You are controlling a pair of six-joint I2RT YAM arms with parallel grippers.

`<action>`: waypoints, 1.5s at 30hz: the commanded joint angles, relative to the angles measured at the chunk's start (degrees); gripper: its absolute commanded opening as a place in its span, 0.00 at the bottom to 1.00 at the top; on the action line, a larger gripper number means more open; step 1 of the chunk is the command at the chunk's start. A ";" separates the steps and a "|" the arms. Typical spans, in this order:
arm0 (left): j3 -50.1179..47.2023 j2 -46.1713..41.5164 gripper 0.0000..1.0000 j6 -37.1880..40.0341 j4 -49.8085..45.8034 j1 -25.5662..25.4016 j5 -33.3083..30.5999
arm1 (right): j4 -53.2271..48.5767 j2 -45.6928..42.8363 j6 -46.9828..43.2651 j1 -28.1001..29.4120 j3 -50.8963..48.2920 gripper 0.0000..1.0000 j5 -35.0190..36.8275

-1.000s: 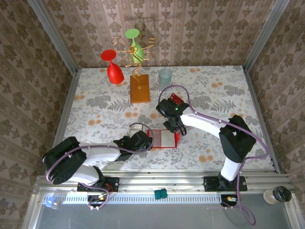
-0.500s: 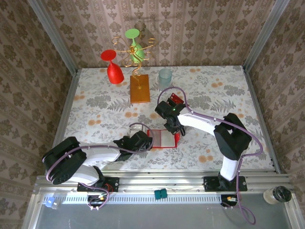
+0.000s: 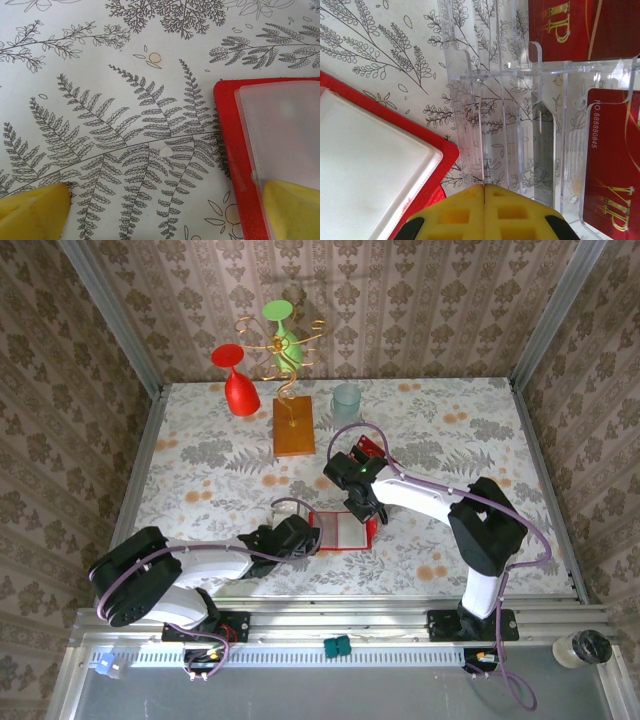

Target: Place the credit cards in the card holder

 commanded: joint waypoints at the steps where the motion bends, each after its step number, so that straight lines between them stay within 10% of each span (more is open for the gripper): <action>1: -1.68 -0.76 1.00 -1.89 -1.25 -0.47 0.14 | -0.95 -4.18 -0.19 1.09 2.04 0.00 1.98; 24: -1.47 -1.21 1.00 -1.77 -2.64 -0.47 0.04 | 6.43 -6.76 12.36 3.65 -0.38 0.00 -21.03; 45: -0.34 -3.11 1.00 -0.63 -3.60 -0.47 0.39 | 11.04 -1.93 15.27 3.67 -3.83 0.00 -26.29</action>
